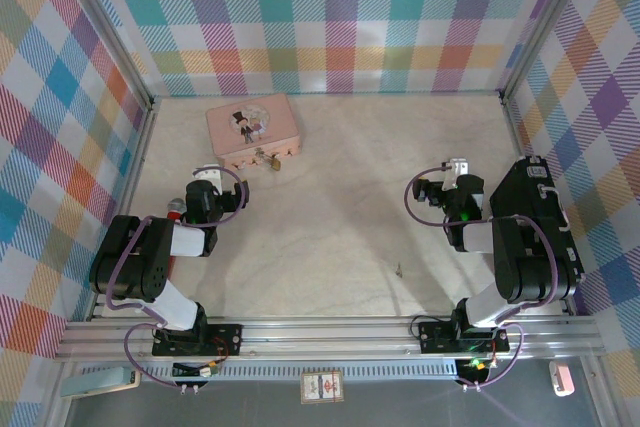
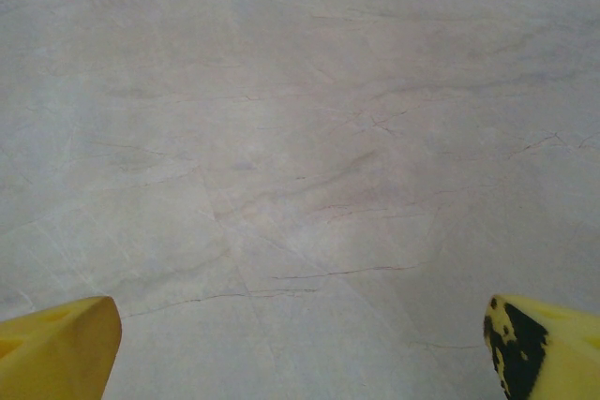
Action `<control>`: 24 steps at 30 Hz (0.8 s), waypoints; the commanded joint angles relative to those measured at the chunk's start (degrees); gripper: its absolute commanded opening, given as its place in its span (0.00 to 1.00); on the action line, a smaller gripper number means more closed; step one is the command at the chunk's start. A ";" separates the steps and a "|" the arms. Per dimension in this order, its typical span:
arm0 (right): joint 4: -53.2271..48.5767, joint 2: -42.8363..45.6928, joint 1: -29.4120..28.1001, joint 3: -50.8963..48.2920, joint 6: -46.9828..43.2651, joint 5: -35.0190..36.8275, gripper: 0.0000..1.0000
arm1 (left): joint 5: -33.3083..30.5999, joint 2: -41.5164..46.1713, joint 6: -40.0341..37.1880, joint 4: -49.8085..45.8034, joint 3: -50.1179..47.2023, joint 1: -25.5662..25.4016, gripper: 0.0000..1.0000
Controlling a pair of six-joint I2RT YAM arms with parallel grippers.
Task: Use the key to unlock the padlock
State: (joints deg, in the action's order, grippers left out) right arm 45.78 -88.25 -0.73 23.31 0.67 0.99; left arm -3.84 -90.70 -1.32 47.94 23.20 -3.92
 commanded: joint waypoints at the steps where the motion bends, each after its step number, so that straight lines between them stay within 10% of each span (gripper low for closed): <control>1: 0.80 0.42 0.25 0.73 0.08 -0.88 0.99 | 1.01 0.17 -0.52 0.05 1.06 0.65 1.00; 24: -0.74 3.48 -0.77 0.16 -3.13 -4.84 0.99 | 0.05 8.74 -2.16 11.35 -8.75 -0.92 1.00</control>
State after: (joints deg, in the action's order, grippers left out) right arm 45.06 -87.35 -0.89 23.31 -0.73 -2.17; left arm -2.63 -85.06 -2.46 53.71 16.62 -4.12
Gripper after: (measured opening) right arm 0.987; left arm 0.996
